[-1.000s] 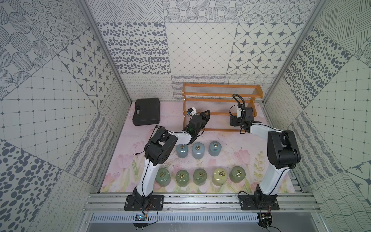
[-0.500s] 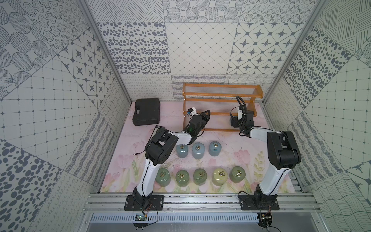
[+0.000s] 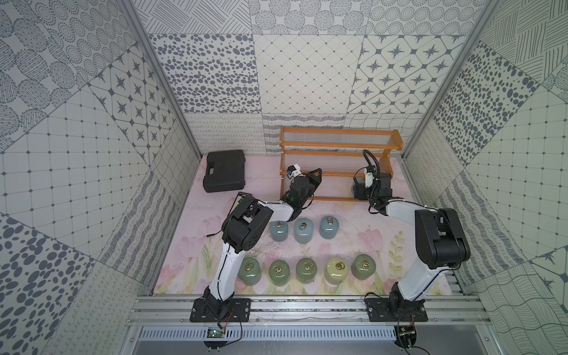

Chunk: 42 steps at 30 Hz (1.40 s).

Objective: Remove the tea canisters from the shelf
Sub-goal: Pick up the tea canister from the shelf.

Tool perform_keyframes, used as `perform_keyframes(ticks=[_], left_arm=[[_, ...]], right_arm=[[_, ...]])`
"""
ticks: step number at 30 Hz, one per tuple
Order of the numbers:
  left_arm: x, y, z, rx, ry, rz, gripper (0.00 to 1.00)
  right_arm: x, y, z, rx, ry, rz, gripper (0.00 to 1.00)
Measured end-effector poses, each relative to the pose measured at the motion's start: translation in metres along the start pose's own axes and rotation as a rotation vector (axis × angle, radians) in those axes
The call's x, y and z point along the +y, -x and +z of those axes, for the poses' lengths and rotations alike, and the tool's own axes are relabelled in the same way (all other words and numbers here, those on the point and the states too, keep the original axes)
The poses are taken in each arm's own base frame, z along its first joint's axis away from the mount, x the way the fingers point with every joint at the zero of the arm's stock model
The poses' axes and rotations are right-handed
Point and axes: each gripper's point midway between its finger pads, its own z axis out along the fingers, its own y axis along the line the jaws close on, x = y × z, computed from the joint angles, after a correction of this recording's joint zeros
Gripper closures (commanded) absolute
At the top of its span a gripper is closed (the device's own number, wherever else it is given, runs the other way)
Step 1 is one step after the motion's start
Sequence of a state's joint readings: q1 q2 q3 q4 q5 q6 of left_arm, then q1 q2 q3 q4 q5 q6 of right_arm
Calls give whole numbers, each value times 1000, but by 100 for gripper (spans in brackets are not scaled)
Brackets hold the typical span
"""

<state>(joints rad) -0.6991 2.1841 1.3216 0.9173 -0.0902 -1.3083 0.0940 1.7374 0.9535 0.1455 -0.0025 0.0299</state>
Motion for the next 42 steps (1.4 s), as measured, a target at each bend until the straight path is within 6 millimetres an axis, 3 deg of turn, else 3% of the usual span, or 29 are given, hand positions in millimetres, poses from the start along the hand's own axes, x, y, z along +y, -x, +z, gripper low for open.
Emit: perform_keyframes(ticks=[9, 15, 17, 21, 28, 37, 42], left_arm=[[0, 0, 0, -1, -5, 2, 90], [1, -1, 1, -1, -12, 3, 89], [0, 0, 1, -3, -15, 5, 89], [0, -1, 1, -3, -22, 7, 87], [0, -1, 1, -4, -25, 8, 87], [0, -1, 1, -3, -24, 8, 83], [0, -1, 1, -3, -24, 9, 73]], right_arm=[[7, -8, -23, 49, 11, -9, 36], [7, -13, -25, 69, 12, -13, 30], [7, -13, -25, 70, 12, -15, 23], [8, -10, -25, 68, 12, -20, 0], [9, 12, -21, 24, 14, -25, 0], [13, 14, -3, 62, 36, -25, 0], [15, 11, -4, 80, 51, -28, 5]])
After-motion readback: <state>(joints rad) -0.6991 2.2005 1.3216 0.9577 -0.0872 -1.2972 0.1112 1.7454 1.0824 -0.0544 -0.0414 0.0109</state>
